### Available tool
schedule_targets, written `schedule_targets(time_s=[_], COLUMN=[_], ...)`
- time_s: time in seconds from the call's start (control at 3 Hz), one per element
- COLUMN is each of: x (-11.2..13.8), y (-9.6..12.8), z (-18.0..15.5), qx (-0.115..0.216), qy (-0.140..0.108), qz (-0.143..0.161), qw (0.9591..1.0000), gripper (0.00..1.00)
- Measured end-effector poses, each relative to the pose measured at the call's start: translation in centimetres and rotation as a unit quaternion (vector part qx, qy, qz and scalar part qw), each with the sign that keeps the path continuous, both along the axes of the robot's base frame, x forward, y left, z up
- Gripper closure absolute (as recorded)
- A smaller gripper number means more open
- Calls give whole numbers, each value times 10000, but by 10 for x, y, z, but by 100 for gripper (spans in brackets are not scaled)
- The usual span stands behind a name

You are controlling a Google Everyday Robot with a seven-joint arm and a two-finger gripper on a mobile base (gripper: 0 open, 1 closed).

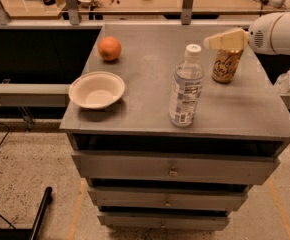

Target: Move orange can near blue plastic bottle

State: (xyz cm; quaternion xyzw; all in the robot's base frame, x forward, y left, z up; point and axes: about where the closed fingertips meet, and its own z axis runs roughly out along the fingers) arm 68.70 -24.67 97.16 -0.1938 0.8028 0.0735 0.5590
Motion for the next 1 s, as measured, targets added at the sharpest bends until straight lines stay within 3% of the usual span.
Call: schedule_targets(time_s=[0.33, 1.0], x=[2, 6], y=[-8, -16], z=[-21, -46], qx=[53, 58], qy=[133, 292], qz=[-198, -360], qw=[9997, 9989], gripper=[0, 41])
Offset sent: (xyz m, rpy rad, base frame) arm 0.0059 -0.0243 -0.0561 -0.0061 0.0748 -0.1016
